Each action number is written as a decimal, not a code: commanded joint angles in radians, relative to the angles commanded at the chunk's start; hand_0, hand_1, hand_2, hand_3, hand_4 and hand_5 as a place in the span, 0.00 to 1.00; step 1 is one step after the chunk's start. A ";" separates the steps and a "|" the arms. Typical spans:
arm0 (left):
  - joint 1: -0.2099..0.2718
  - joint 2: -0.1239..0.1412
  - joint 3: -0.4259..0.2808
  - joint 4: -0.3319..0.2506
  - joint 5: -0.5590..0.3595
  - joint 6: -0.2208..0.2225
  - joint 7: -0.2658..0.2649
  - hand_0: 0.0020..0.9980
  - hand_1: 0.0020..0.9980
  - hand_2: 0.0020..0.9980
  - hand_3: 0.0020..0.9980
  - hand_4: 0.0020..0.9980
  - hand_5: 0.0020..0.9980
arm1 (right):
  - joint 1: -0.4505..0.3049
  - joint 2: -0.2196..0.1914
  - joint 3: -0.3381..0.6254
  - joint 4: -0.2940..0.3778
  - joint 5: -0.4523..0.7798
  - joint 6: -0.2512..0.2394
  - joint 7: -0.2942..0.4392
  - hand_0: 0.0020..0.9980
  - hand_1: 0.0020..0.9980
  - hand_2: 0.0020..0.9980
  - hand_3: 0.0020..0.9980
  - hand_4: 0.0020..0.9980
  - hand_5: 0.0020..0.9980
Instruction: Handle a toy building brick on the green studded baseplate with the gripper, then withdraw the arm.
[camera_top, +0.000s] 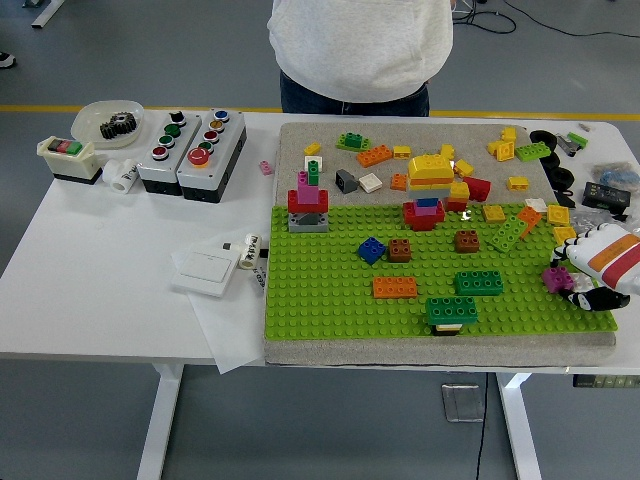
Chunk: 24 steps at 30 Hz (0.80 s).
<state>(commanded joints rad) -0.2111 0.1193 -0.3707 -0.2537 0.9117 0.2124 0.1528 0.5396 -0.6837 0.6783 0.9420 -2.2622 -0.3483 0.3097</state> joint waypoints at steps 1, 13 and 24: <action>0.000 0.000 -0.001 0.000 0.001 0.000 0.000 0.75 0.75 0.75 0.61 0.66 0.63 | 0.000 0.001 -0.001 0.000 0.003 -0.002 0.002 0.44 0.53 0.60 0.58 0.73 0.36; -0.001 0.001 0.001 -0.001 0.003 -0.001 0.000 0.75 0.75 0.75 0.61 0.66 0.63 | -0.002 0.001 0.002 -0.004 0.018 -0.011 0.008 0.36 0.46 0.53 0.51 0.67 0.42; -0.003 0.001 0.003 -0.001 0.001 -0.001 -0.001 0.75 0.75 0.75 0.61 0.66 0.63 | -0.013 -0.009 0.017 0.020 0.043 -0.009 0.015 0.32 0.42 0.50 0.49 0.65 0.44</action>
<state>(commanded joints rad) -0.2138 0.1206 -0.3681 -0.2546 0.9127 0.2113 0.1522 0.5267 -0.6931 0.6954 0.9624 -2.2189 -0.3571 0.3247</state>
